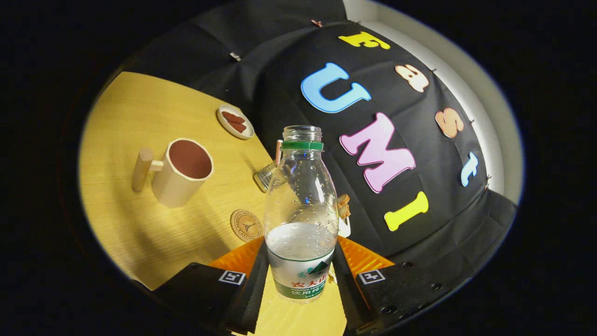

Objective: Take the bottle from table, then pour the juice into the cup, finally place the bottle on the coaster

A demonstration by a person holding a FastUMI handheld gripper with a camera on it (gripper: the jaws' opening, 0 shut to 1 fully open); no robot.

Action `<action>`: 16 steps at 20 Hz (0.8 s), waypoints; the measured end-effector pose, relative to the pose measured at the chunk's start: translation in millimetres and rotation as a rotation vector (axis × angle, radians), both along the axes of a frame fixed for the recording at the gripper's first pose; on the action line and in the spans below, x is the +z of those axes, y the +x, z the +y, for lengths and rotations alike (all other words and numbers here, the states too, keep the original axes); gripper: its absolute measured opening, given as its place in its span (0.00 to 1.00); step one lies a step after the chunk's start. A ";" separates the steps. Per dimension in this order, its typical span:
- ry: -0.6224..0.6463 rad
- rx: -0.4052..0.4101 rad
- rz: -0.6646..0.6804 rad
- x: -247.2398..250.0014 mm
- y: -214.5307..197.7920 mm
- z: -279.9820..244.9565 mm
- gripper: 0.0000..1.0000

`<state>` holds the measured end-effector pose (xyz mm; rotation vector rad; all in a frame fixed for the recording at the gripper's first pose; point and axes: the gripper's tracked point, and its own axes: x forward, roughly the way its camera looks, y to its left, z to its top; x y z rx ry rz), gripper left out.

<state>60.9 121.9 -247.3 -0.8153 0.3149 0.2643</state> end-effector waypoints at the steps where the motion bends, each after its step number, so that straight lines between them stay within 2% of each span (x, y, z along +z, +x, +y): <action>1: -0.029 0.016 0.003 0.0 0.4 4.4 0.72; 16: -0.334 0.133 0.048 -23.1 15.1 30.7 0.72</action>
